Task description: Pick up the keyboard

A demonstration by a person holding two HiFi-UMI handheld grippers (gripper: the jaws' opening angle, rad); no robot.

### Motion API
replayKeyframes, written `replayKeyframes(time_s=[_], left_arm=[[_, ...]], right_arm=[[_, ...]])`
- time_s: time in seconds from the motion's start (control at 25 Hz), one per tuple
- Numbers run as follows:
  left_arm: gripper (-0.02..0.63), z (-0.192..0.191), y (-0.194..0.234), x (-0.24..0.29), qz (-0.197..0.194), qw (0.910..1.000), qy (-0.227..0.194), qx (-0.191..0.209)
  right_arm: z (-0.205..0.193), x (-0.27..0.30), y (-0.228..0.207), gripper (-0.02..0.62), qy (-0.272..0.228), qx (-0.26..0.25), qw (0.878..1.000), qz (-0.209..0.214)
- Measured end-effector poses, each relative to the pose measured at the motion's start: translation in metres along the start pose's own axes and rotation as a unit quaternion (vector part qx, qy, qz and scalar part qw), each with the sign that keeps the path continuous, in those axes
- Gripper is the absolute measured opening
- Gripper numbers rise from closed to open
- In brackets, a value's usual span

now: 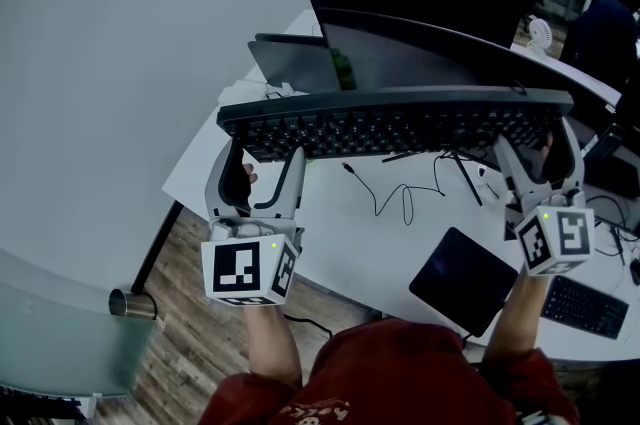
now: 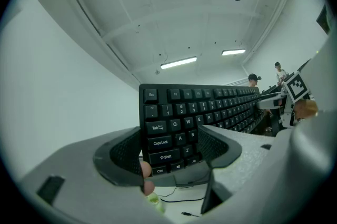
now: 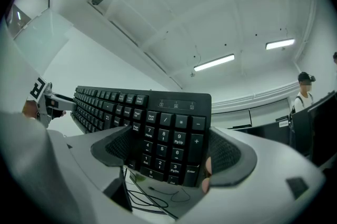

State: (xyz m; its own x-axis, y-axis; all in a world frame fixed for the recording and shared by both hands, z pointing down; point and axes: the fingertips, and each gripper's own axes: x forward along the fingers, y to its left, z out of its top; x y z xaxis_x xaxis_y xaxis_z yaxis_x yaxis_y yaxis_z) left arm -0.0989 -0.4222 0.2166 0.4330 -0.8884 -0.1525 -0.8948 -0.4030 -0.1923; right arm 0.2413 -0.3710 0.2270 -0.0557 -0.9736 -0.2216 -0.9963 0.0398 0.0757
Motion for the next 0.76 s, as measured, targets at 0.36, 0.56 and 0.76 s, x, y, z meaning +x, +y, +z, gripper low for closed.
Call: replayKeyframes(time_s=[0.36,0.56,0.76], left_arm=[[0.331,-0.0027,0.0005,-0.0002,0.002,1.0,0.006,-0.004],[0.331,-0.0026,-0.0002,0.0009,0.0,1.0,0.008,-0.001],[0.331,-0.0003,-0.0014,0.0006,0.0,1.0,0.008,0.0]], right_arm=[[-0.0009,0.0011,0.0006,0.451,0.005,0.001,1.0,0.002],[-0.0026,0.0008,-0.0002,0.451,0.007,0.002,1.0,0.0],[-0.0024,-0.001,-0.0026,0.451,0.006,0.005,1.0,-0.003]])
